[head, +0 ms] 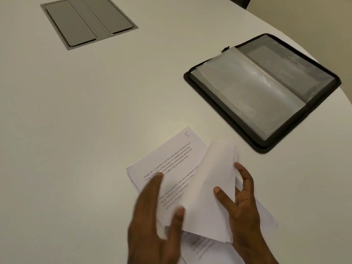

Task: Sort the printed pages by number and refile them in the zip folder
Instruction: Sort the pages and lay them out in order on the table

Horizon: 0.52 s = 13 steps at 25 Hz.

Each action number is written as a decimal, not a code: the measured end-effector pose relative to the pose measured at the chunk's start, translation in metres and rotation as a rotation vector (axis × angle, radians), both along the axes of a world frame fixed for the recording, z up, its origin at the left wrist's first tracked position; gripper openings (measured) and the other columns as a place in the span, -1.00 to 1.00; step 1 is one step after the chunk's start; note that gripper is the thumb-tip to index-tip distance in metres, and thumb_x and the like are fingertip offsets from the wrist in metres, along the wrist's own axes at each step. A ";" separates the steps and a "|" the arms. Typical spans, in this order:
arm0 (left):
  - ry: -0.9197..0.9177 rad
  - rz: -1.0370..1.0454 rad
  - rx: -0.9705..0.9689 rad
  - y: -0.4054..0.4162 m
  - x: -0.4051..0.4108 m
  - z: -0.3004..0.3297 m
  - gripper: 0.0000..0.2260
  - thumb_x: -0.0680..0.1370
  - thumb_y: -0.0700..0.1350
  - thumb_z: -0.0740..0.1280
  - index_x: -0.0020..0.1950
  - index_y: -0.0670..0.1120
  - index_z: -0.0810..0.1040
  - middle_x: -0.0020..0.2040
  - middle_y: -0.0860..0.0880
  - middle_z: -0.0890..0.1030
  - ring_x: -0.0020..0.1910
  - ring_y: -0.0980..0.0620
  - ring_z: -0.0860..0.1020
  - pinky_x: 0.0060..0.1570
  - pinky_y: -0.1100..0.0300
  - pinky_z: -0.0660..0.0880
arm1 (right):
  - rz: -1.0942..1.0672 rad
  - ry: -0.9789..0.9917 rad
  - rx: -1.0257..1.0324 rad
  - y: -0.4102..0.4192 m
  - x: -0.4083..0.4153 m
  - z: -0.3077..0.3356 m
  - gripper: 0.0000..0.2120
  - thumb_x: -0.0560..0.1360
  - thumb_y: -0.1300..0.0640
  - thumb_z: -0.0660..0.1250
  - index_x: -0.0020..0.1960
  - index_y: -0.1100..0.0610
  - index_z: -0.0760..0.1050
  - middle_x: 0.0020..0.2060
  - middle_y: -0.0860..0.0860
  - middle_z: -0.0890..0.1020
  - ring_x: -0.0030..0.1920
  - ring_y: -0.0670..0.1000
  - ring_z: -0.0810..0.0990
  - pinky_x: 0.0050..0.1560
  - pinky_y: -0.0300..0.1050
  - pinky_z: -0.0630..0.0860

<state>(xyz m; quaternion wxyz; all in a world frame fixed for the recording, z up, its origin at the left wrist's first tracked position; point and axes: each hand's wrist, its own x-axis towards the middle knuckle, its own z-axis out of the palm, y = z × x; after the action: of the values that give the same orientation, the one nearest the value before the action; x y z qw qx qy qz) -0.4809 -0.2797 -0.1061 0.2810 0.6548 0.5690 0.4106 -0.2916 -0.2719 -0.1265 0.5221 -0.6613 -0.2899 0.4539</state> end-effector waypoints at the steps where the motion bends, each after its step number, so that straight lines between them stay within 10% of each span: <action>1: 0.111 0.125 -0.042 0.010 -0.006 -0.008 -0.38 0.53 0.19 0.27 0.55 0.00 0.30 0.52 0.05 0.35 0.53 0.06 0.27 0.43 0.12 0.32 | -0.010 0.014 0.017 -0.001 0.000 0.002 -0.25 0.38 0.07 0.51 0.41 -0.30 0.20 0.09 -0.34 0.59 0.04 -0.18 0.65 -0.20 -0.30 0.61; 7: 0.598 0.116 -0.223 0.038 -0.026 -0.039 -0.33 0.59 0.21 0.07 0.64 0.03 -0.05 0.59 -0.05 0.22 0.61 -0.06 -0.02 0.54 -0.13 0.06 | 0.060 0.007 0.052 -0.003 -0.001 0.001 -0.35 0.40 0.06 0.49 0.35 -0.38 0.32 0.23 -0.35 0.52 0.18 -0.13 0.60 0.11 -0.13 0.64; 13: 0.208 0.185 -0.079 0.029 -0.004 -0.004 -0.29 0.54 0.02 0.28 0.61 0.20 -0.01 0.53 0.06 0.34 0.46 0.04 0.33 0.41 0.09 0.30 | 0.089 -0.116 0.032 -0.006 -0.002 -0.001 -0.62 0.44 -0.01 0.43 0.21 -0.29 0.52 0.21 -0.33 0.57 0.23 -0.19 0.55 0.28 -0.06 0.52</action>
<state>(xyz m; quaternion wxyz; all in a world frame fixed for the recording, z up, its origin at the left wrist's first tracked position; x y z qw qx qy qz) -0.4849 -0.2507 -0.1100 0.2068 0.6270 0.6687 0.3419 -0.2936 -0.2777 -0.1279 0.4944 -0.6646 -0.3558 0.4328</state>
